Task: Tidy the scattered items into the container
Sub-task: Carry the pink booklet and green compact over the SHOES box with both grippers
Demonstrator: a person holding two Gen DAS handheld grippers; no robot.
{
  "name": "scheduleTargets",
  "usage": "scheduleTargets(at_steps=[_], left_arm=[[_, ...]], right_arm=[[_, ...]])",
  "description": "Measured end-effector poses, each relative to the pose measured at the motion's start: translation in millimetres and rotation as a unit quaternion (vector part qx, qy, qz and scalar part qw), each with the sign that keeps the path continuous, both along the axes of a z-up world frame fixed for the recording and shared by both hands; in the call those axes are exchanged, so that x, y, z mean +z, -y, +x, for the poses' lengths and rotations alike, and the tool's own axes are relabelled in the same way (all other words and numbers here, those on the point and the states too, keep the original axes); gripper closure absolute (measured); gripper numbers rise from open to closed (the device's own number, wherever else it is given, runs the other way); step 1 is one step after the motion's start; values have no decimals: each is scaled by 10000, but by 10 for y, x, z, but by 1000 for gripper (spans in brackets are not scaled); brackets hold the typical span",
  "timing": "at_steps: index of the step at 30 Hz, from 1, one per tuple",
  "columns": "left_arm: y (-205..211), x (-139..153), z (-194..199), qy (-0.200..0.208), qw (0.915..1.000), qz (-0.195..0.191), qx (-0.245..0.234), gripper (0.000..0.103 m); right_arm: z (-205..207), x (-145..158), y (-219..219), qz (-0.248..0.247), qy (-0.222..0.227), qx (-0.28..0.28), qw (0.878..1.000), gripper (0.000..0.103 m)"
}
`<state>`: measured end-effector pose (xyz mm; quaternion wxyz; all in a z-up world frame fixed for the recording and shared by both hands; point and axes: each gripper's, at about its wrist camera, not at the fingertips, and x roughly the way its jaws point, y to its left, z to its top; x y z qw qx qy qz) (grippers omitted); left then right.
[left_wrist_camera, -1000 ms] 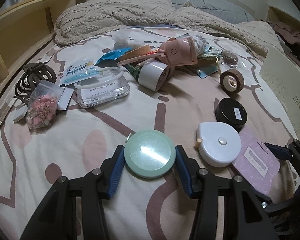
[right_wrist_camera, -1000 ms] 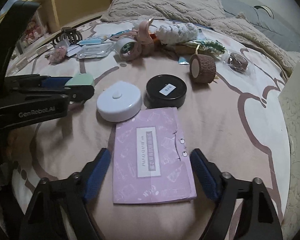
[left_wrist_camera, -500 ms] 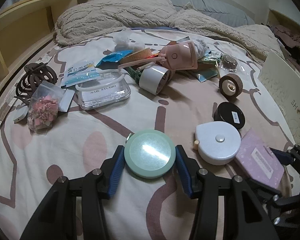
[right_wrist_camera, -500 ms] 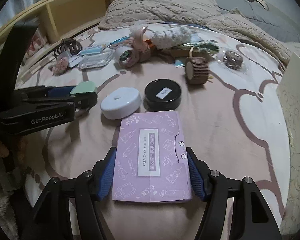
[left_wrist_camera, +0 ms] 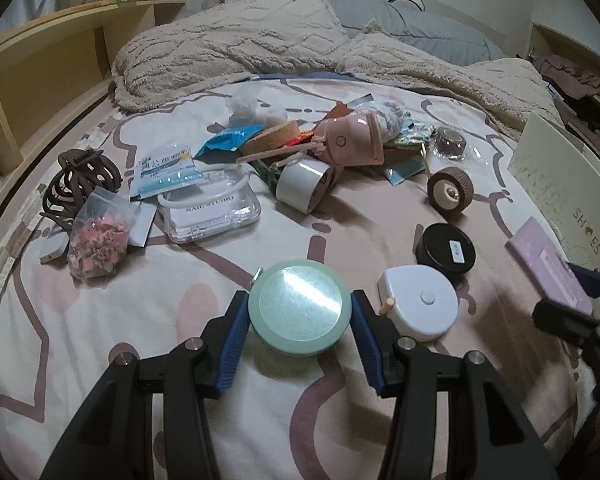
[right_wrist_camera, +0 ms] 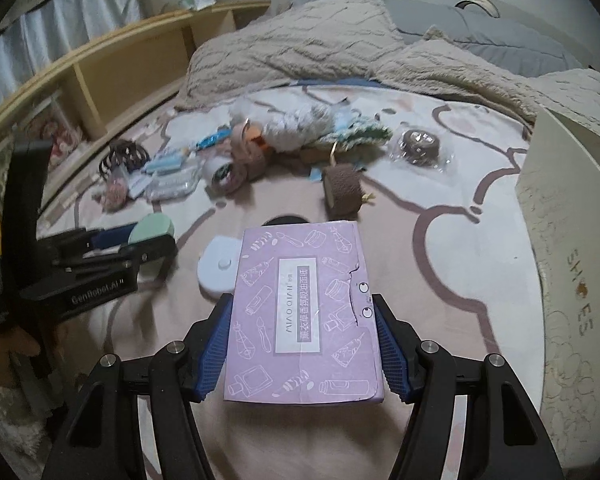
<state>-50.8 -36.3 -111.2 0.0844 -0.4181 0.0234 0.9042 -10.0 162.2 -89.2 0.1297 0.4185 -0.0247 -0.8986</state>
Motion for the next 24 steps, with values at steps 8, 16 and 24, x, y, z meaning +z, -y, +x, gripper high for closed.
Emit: scheduleTargets(at_steps=[8,16,24], left_arm=[[-21,82,16,-178,9998,25,-12,53],[-110,63,1,-204,9998,-42,-81,53],[-241,124,34,-314,9992,-24,-236,53]], right_arm=[[-24,399,-167,-141,-510,-212,9984,37],[-75,870,-437,-227,-1116,-517,9921,37],[-97,1219,-802,-262,-1490,-876,9846,37]])
